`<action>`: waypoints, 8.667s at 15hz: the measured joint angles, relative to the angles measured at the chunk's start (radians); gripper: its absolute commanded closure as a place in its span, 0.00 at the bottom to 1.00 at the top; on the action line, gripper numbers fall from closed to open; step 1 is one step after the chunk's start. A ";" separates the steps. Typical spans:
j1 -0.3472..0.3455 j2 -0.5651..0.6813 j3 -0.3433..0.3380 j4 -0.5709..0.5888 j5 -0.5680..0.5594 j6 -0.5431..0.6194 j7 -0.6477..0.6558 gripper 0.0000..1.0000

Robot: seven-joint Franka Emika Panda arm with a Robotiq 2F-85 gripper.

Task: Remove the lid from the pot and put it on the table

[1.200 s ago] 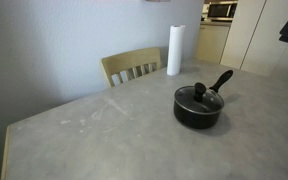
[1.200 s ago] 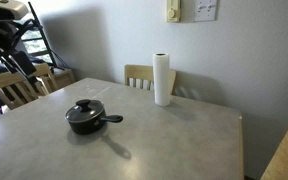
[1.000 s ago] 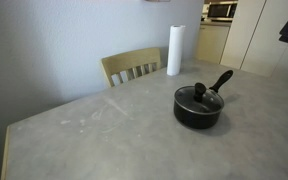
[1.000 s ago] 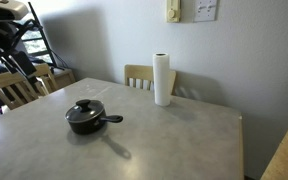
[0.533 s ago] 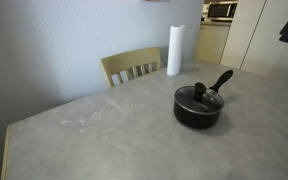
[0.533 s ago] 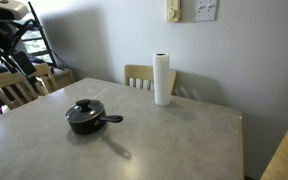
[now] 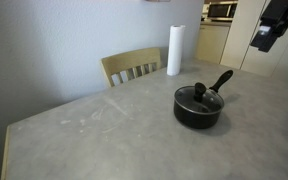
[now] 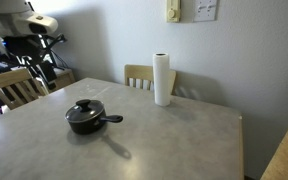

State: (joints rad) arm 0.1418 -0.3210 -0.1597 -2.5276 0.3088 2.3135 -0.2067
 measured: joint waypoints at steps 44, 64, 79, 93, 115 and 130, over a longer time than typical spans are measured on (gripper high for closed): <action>-0.029 0.651 0.121 0.401 -0.223 0.171 1.037 0.00; -0.017 0.652 0.124 0.404 -0.214 0.112 1.054 0.83; 0.001 0.581 0.126 0.405 -0.334 -0.008 1.122 0.85; -0.027 0.305 0.138 0.154 -0.409 -0.054 1.260 0.85; -0.384 0.589 -0.071 0.380 -0.273 0.038 0.261 0.85; -0.376 0.819 -0.030 0.517 -0.284 0.053 0.132 0.85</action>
State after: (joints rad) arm -0.2345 0.4982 -0.1897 -2.0105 0.0244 2.3664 -0.0743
